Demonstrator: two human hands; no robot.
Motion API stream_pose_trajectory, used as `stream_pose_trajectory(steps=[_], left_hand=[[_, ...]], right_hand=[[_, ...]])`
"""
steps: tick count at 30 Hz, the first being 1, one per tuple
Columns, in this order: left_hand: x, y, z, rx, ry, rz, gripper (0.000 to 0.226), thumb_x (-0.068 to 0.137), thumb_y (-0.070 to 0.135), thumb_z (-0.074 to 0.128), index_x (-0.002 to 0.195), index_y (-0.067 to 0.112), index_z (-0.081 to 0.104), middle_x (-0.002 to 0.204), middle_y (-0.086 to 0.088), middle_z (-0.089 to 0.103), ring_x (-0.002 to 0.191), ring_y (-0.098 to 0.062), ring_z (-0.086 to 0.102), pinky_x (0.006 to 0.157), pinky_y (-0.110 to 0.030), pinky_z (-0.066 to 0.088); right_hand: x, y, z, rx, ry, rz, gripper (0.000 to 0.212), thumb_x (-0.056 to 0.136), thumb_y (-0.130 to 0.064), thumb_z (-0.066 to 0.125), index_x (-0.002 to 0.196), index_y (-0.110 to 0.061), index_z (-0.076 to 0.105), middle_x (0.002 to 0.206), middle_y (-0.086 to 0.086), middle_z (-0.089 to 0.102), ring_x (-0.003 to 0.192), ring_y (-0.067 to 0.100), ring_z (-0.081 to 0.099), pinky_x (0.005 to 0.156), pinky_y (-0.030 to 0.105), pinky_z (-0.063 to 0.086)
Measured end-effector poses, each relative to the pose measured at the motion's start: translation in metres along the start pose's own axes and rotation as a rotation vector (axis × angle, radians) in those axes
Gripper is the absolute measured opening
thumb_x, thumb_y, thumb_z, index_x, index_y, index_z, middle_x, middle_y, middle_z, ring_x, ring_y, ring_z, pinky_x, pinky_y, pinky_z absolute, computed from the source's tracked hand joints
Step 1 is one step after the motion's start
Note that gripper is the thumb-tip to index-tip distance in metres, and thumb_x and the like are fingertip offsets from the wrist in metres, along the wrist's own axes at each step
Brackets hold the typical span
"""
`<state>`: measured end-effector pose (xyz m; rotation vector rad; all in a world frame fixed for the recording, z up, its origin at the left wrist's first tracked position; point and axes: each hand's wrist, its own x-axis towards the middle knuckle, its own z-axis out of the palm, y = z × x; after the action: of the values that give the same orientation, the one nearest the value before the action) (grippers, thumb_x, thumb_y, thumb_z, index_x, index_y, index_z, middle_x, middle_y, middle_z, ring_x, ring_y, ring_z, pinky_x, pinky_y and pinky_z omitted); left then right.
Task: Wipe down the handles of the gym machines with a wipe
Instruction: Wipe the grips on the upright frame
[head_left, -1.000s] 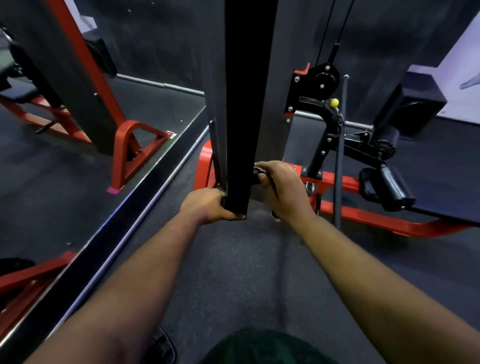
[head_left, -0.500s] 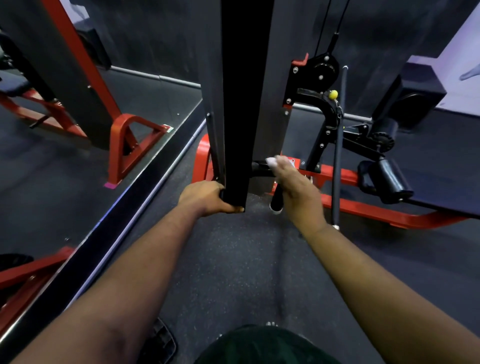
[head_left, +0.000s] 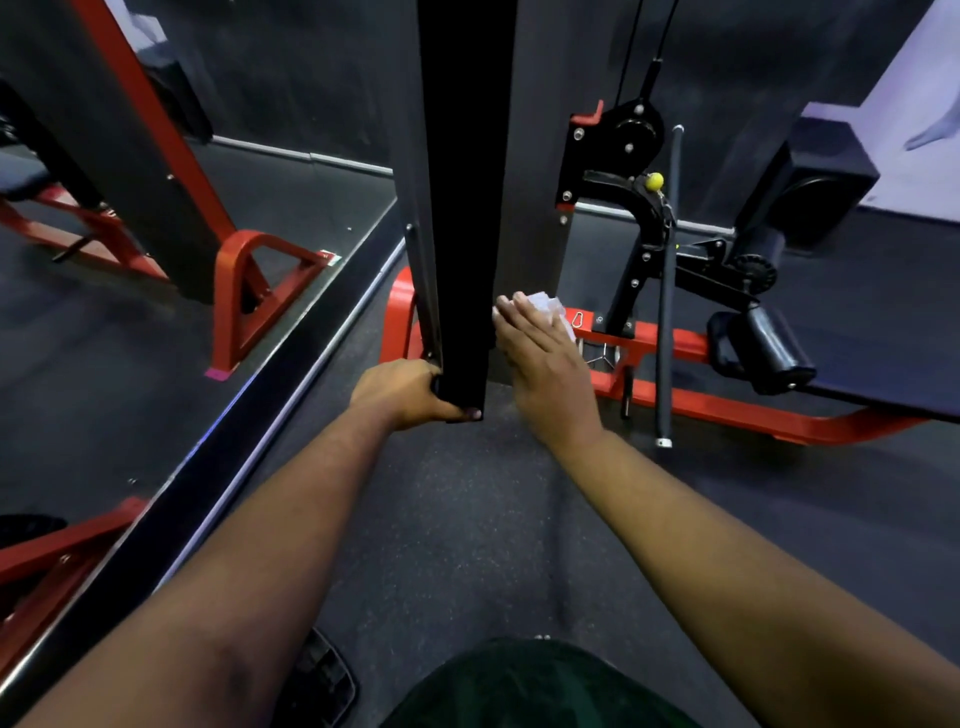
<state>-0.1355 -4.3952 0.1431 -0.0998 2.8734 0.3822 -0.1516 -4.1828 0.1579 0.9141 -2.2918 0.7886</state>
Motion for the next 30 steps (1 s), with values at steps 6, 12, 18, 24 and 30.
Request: stream_pose_trajectory(steps=[6,12,18,24,30], left_hand=[[-0.006,-0.001,0.004,-0.012,0.019,-0.017,0.068,0.048,0.102,0.058,0.078,0.041,0.061,0.089,0.011,0.07,0.095,-0.021,0.069,0.075,-0.034,0.053],[-0.016,0.004,0.002,-0.035,-0.01,-0.024,0.06,0.054,0.098,0.061,0.071,0.041,0.056,0.071,0.02,0.059,0.087,-0.015,0.064,0.07,-0.031,0.045],[-0.022,0.007,0.003,-0.043,-0.003,-0.023,0.064,0.052,0.099,0.062,0.081,0.041,0.061,0.081,0.014,0.064,0.087,-0.016,0.064,0.067,-0.032,0.044],[-0.029,0.009,0.002,-0.034,0.006,-0.023,0.061,0.056,0.096,0.063,0.084,0.042,0.06,0.082,0.016,0.066,0.085,-0.012,0.063,0.063,-0.031,0.044],[-0.034,0.01,0.006,-0.046,0.032,-0.018,0.064,0.054,0.098,0.062,0.081,0.04,0.065,0.072,0.018,0.066,0.077,-0.007,0.065,0.064,-0.03,0.048]], right_hand=[[-0.041,0.01,-0.017,0.031,-0.171,-0.256,0.049,0.091,0.009,0.055,0.138,-0.002,0.06,0.142,0.014,0.059,0.14,0.027,0.049,0.119,0.046,0.036],[-0.056,0.001,-0.039,0.291,0.181,0.202,0.04,0.092,0.01,0.051,0.127,0.0,0.066,0.125,0.001,0.067,0.116,-0.001,0.062,0.1,0.027,0.052],[0.003,-0.004,-0.051,0.308,0.326,0.326,0.029,0.101,-0.005,0.054,0.126,-0.009,0.067,0.123,-0.005,0.067,0.112,0.007,0.064,0.097,0.026,0.052],[-0.003,0.001,-0.021,0.087,-0.055,0.007,0.037,0.099,-0.008,0.057,0.136,-0.009,0.061,0.131,0.008,0.064,0.122,0.024,0.059,0.103,0.042,0.049],[-0.005,0.004,-0.021,0.358,0.041,0.23,0.027,0.106,-0.02,0.047,0.12,-0.012,0.069,0.115,-0.002,0.07,0.107,0.015,0.065,0.093,0.036,0.053]])
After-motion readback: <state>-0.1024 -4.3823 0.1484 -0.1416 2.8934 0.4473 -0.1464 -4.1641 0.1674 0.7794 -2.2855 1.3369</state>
